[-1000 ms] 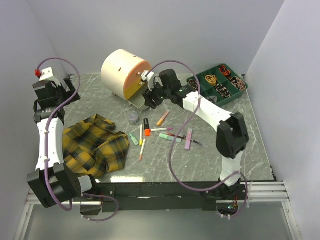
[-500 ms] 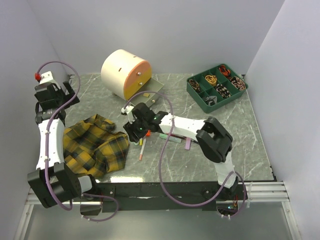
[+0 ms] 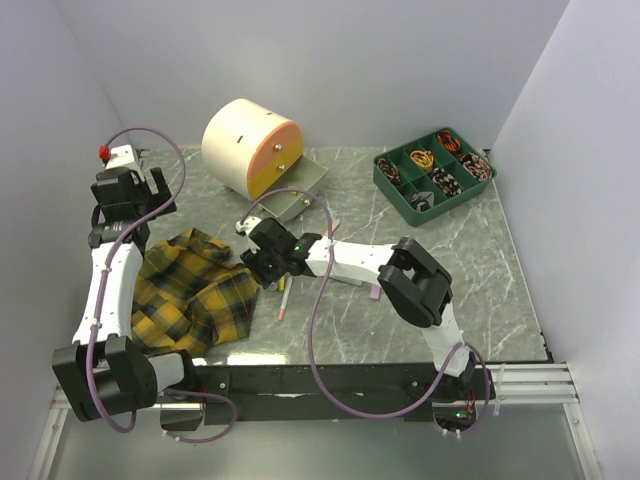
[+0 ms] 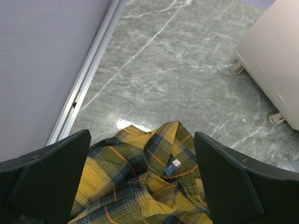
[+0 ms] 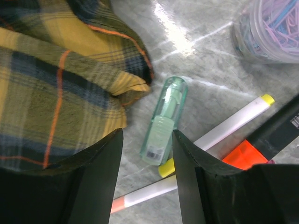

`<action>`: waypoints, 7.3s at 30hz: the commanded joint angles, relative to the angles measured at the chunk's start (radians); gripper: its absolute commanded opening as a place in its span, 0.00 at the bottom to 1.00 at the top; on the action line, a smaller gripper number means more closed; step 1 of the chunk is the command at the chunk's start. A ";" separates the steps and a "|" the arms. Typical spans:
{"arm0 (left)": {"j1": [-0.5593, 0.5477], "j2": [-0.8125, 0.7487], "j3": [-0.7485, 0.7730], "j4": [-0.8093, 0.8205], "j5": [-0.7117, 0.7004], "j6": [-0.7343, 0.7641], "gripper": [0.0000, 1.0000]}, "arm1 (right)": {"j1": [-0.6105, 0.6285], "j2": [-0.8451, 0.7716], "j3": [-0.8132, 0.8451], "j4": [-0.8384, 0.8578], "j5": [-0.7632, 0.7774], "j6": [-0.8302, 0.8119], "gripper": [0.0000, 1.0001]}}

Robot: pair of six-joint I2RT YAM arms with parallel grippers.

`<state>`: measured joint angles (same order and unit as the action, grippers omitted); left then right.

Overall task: Sort the stationery into containers
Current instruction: Pick up the stationery from the center of the board, then place the stationery in the drawer, then close the drawer in the storage box.

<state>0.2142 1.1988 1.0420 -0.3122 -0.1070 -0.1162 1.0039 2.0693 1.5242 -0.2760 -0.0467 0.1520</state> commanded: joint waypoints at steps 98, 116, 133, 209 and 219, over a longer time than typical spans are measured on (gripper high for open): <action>0.044 0.255 0.248 0.091 0.217 -0.072 0.99 | -0.472 -0.051 0.192 -0.040 -0.303 0.057 0.00; 0.042 0.746 0.561 0.370 0.702 -0.425 0.01 | -0.481 0.063 0.241 -0.040 -0.255 0.060 0.00; 0.019 0.878 0.624 0.452 0.829 -0.465 0.01 | -0.475 0.150 0.346 0.011 -0.199 0.093 0.00; 0.005 0.920 0.638 0.367 0.837 -0.335 0.12 | -0.505 0.359 0.613 0.104 -0.257 0.328 0.01; 0.007 0.917 0.650 0.344 0.836 -0.319 0.13 | -0.493 0.402 0.676 0.109 -0.220 0.348 0.06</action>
<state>0.2188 2.1075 1.6569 0.0296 0.7101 -0.4564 0.4999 2.4599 2.1605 -0.2119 -0.2848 0.4801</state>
